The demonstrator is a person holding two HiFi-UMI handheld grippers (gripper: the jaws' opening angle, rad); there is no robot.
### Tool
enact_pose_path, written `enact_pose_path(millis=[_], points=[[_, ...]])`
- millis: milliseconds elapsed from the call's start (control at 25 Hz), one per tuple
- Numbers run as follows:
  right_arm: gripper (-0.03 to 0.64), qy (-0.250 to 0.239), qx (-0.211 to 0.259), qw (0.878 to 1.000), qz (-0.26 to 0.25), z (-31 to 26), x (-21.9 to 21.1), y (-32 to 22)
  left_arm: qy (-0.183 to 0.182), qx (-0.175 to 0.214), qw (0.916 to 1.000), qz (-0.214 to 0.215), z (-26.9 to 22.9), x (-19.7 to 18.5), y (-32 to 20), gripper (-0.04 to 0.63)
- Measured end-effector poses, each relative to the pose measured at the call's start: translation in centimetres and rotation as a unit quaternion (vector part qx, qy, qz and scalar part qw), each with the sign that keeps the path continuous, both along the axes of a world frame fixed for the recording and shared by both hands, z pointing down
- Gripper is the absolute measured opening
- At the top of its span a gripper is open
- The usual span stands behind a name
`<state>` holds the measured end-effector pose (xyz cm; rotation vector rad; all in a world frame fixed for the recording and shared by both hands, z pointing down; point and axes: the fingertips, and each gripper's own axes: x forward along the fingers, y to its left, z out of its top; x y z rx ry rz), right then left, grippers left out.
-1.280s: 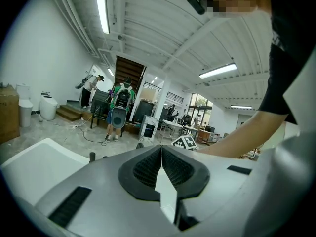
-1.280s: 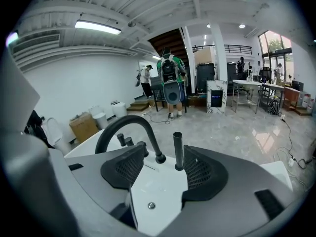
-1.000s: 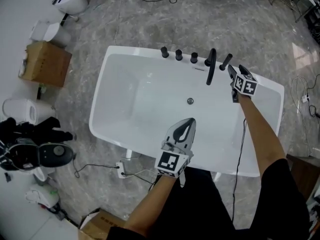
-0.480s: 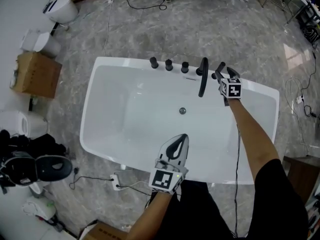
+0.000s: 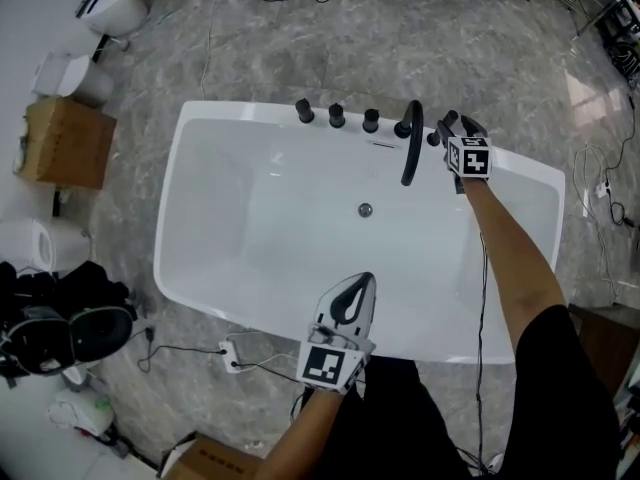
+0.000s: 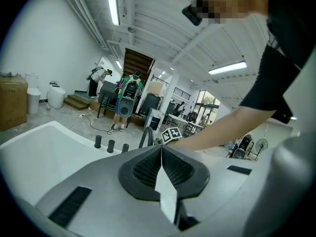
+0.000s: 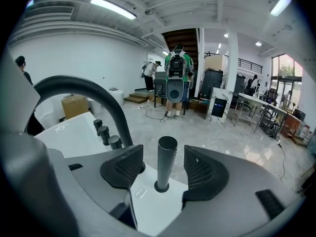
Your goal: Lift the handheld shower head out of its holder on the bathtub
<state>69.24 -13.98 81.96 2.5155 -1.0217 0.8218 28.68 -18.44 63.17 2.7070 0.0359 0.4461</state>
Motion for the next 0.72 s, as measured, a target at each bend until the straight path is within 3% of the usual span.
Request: enact_pose_path(millis=[240,480,720], points=[[0.227,-0.011,0.013,1.0,0.015,0.6,0.7,-0.6,-0.006,-0.005,1.0,-0.001,1.1,-0.6,0.1,0.005],[0.123,-0.029,0.025,0.999,0.025,0.9,0.9,-0.3,-0.016,-0.012,0.9998,-0.005,1.6,-1.3,0.1,0.005],[0.12,-0.038,-0.004,0.999,0.022,0.8,0.7,0.5,-0.003,0.005,0.9999,-0.013,0.1,-1.7,-1.5,0.005]])
